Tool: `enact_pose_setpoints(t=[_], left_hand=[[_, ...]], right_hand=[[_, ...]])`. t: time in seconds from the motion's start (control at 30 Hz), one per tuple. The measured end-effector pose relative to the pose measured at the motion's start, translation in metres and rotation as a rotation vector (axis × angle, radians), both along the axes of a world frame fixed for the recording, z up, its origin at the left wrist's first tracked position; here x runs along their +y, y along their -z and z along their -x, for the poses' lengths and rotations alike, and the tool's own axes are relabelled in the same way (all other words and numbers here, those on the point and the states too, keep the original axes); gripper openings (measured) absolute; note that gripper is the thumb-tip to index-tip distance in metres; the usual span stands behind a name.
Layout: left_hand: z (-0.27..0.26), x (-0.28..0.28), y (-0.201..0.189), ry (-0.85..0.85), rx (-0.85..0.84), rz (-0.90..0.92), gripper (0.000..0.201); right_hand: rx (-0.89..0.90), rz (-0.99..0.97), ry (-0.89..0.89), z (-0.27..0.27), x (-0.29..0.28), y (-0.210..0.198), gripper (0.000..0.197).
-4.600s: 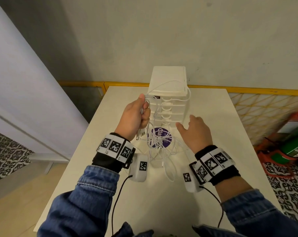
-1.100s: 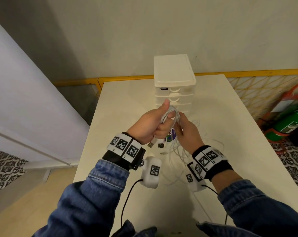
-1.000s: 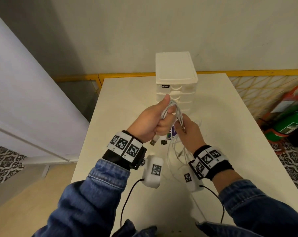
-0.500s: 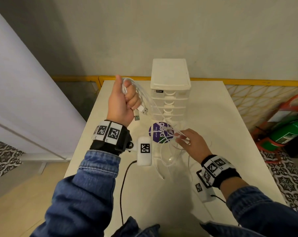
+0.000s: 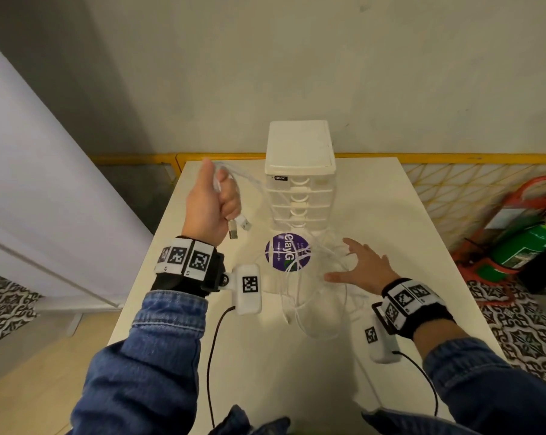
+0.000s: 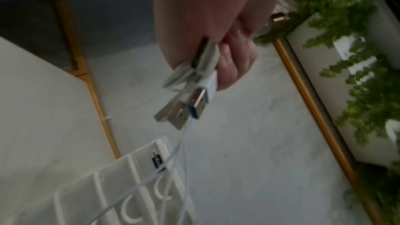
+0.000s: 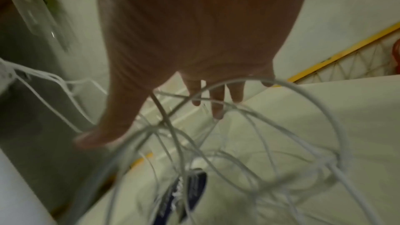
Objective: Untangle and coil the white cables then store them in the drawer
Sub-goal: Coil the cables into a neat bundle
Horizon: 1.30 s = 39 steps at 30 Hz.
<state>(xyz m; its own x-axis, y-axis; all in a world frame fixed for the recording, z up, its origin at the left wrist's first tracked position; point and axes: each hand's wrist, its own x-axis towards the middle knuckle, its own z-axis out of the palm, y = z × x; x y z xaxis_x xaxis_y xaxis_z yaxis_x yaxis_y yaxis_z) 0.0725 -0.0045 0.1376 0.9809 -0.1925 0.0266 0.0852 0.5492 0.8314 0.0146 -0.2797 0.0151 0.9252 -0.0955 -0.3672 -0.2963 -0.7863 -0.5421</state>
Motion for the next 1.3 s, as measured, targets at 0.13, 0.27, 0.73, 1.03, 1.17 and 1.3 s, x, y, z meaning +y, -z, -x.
enact_pose_setpoints(t=[0.13,0.27,0.73,1.03,1.17,1.3], left_hand=[[0.006,-0.018,0.006,0.187,0.006,-0.243,0.044],[0.018,-0.038,0.000,0.429,0.008,-0.326,0.045],[0.005,-0.046,-0.012,0.343,-0.032,0.304,0.053],[-0.013,-0.048,-0.015,-0.100,-0.089,0.385,0.043],[-0.018,-0.053,-0.011,-0.264,-0.103,0.235,0.040],[-0.019,-0.056,0.002,-0.375,-0.139,-0.192,0.038]], right_hand=[[-0.263,-0.245,-0.073,-0.011,0.022,-0.040,0.117],[-0.577,-0.368,-0.184,-0.025,0.051,-0.076,0.104],[-0.429,-0.500,-0.181,-0.017,0.086,-0.037,0.023],[-0.451,-0.371,-0.275,-0.012,0.086,-0.021,0.034],[-0.488,-0.362,-0.328,-0.007,0.087,-0.026,0.035],[-0.522,-0.289,-0.431,-0.004,0.085,-0.037,0.021]])
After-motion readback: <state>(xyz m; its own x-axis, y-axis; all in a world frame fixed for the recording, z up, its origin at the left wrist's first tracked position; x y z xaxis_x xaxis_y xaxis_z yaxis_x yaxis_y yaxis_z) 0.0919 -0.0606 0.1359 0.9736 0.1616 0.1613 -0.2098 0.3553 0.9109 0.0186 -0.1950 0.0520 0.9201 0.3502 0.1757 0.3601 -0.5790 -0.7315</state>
